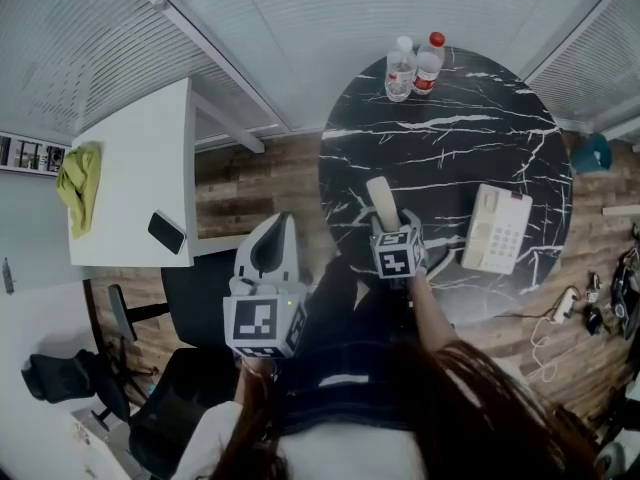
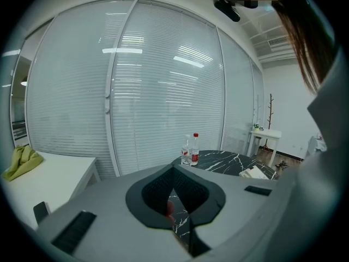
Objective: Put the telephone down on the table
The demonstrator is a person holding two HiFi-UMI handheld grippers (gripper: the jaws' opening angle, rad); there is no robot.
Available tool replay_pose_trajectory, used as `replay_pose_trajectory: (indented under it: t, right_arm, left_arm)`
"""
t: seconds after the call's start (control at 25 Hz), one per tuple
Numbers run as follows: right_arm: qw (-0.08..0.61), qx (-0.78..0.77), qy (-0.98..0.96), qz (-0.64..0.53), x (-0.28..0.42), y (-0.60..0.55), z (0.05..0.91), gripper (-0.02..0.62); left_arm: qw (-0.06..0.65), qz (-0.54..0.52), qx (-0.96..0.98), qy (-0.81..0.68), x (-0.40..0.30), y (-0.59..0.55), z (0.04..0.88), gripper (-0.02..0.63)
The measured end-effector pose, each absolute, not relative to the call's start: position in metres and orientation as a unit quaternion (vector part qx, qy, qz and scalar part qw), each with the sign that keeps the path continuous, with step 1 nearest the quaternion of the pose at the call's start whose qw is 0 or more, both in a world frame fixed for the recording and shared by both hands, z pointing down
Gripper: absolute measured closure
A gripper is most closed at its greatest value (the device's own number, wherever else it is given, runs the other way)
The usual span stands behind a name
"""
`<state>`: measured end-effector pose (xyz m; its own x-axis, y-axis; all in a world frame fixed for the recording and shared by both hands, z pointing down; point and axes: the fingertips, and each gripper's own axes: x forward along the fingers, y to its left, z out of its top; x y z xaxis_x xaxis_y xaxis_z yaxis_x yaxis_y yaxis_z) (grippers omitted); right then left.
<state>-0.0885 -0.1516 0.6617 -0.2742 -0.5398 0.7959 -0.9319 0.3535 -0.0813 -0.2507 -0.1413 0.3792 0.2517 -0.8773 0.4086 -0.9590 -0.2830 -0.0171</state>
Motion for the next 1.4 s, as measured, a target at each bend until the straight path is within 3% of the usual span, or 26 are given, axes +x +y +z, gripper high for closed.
replay_pose_trajectory:
  t: [1.04,1.4]
  right_arm:
    - [0.362,0.482,-0.764,0.229,-0.086,-0.135,0.636,0.361]
    - [0.334,0.490,-0.777,0.210,-0.082,-0.131,0.616,0.371]
  left_arm:
    - [0.105,0.165,0.796,-0.573,-0.229,-0.125,0.370,0.606]
    - [0.102,0.162,0.805,-0.561,-0.211,-0.119,0.367,0.606]
